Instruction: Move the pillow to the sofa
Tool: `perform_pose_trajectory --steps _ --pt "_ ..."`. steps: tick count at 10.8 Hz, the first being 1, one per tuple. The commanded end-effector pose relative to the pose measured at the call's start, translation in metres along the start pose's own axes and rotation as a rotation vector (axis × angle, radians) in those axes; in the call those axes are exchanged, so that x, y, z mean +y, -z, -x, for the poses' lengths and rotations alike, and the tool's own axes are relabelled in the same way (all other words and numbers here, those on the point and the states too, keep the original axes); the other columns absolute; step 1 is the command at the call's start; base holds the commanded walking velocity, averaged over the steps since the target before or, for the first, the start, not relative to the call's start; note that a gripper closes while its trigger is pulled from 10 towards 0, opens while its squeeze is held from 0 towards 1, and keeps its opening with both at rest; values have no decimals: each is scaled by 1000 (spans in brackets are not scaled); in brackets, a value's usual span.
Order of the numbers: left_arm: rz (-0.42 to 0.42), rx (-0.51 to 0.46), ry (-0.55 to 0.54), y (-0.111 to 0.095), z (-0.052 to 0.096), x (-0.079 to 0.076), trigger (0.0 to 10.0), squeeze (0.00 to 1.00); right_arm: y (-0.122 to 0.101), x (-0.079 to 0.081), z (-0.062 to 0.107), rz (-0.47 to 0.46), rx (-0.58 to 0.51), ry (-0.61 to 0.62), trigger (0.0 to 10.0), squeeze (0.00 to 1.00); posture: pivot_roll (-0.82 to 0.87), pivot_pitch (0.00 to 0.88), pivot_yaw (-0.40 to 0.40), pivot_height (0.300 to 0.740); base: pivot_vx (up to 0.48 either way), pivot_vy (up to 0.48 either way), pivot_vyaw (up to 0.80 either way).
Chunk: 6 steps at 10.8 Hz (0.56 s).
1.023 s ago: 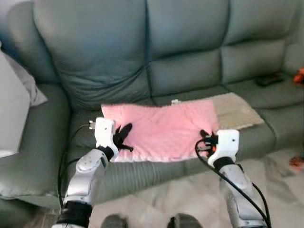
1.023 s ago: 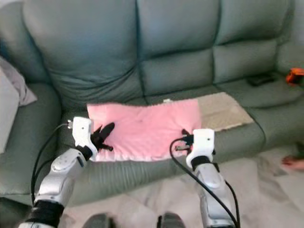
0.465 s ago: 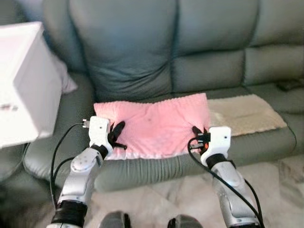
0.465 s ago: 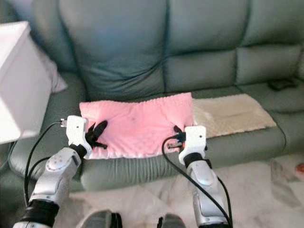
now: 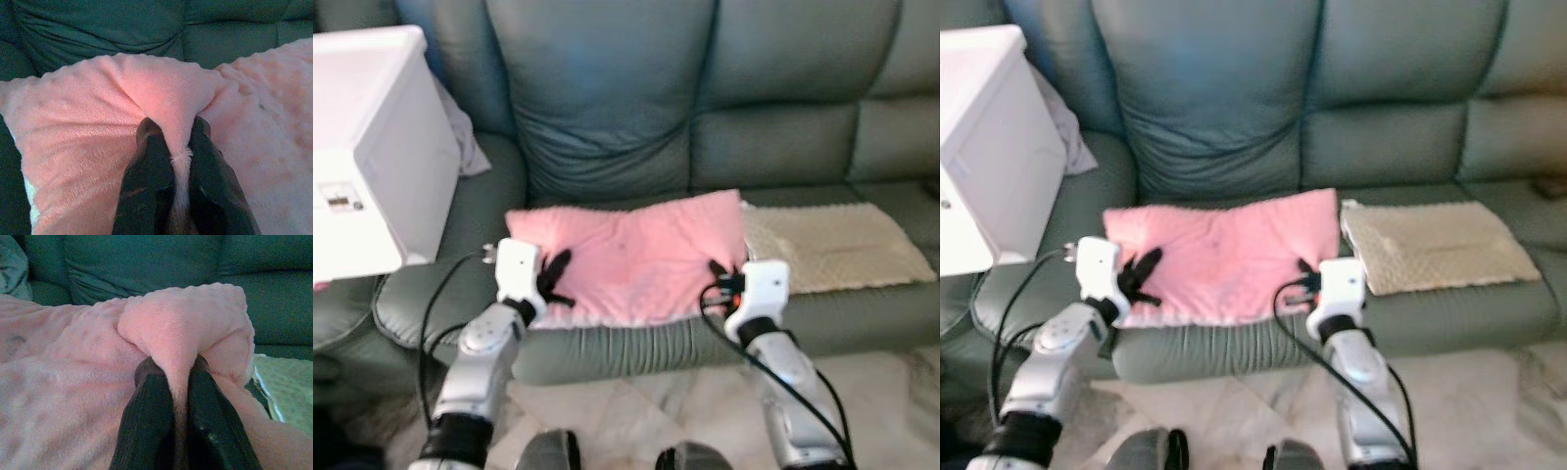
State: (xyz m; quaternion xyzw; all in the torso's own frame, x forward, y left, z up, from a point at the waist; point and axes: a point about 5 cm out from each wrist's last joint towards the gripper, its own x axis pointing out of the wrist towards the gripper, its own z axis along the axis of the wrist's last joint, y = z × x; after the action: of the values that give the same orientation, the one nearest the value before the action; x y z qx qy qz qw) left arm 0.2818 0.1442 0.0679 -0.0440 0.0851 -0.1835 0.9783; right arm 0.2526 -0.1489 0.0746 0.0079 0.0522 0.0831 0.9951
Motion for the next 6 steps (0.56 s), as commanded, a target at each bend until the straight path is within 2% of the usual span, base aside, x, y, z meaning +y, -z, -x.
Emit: perform_pose_trajectory --steps 1,2,6 --pt "-9 -16 25 -3 -1 -4 10000 0 -5 -2 2 4 -26 3 10000 0 -96 50 -5 740 0 0 0" --pt "-6 -18 27 -3 -1 -4 10000 0 -4 -1 3 5 -23 -1 10000 0 -99 53 -5 740 0 0 0" --pt "2 -21 28 -4 -1 -5 10000 0 -6 0 3 7 -31 -20 10000 0 -99 62 -5 740 0 0 647"
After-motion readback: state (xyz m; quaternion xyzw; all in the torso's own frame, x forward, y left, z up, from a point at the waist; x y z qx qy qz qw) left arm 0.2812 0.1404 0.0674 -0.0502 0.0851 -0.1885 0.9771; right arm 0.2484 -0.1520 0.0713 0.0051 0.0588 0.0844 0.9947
